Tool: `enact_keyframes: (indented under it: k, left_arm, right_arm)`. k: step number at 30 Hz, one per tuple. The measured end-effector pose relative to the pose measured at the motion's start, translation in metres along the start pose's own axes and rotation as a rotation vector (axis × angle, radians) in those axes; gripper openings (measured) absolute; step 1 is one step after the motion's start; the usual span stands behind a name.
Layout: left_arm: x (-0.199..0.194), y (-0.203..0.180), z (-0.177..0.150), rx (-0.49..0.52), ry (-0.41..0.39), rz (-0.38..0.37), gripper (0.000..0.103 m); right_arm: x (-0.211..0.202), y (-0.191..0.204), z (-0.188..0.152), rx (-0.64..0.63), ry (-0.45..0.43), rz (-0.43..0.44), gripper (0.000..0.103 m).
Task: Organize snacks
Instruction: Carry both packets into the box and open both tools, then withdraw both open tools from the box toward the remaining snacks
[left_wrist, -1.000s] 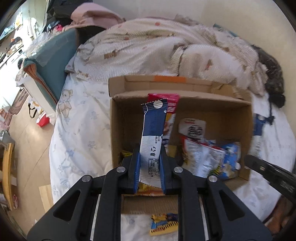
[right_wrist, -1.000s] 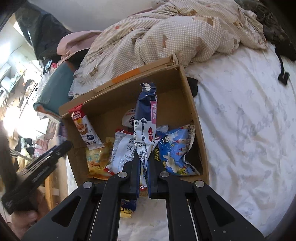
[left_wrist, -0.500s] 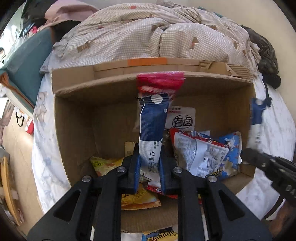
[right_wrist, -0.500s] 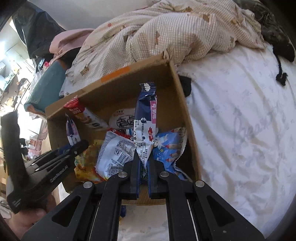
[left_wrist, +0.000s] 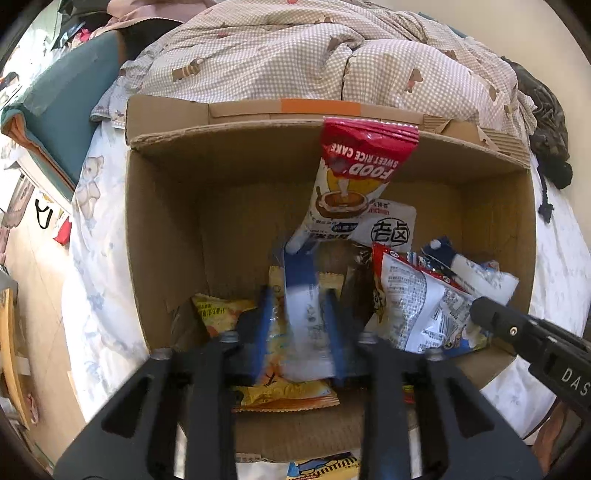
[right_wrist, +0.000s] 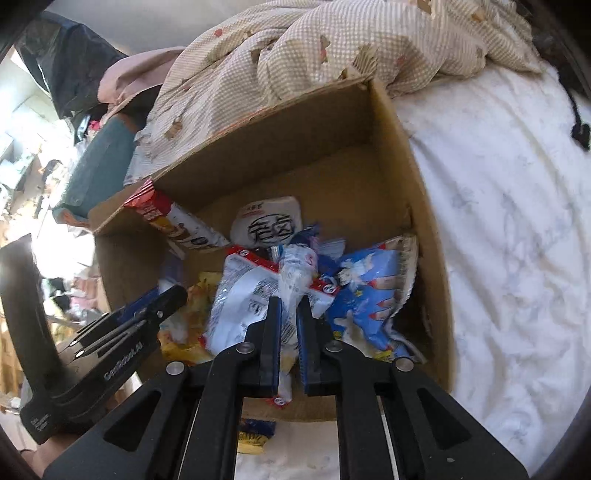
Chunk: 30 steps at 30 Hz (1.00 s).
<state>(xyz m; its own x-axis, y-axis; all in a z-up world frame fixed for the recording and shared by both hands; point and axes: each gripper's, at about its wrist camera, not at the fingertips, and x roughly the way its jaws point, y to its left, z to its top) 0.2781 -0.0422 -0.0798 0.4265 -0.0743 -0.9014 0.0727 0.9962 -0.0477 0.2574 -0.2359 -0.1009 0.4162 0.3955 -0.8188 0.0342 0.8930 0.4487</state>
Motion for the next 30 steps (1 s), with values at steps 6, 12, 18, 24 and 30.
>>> enact_keyframes:
  k: [6, 12, 18, 24, 30]
  left_arm:
    - [-0.016, -0.005, 0.001, 0.022, -0.087, 0.021, 0.073]
    - [-0.029, -0.006, 0.002, 0.017, -0.137, 0.015, 0.085]
    - [-0.037, -0.004, 0.002, 0.0, -0.151, 0.0, 0.086]
    - [-0.05, -0.002, -0.004, 0.001, -0.162, -0.004, 0.086]
    - [-0.075, 0.0, -0.014, 0.013, -0.198, -0.016, 0.086]
  right_arm:
    - [-0.005, -0.001, 0.001, -0.007, -0.014, -0.025, 0.011]
    - [-0.015, -0.002, 0.0, -0.001, -0.023, -0.031, 0.048]
    - [-0.035, 0.001, -0.002, -0.015, -0.069, -0.045, 0.074]
    - [-0.048, 0.001, -0.005, -0.002, -0.068, -0.03, 0.074]
    - [-0.057, -0.001, -0.016, 0.0, -0.071, -0.032, 0.074]
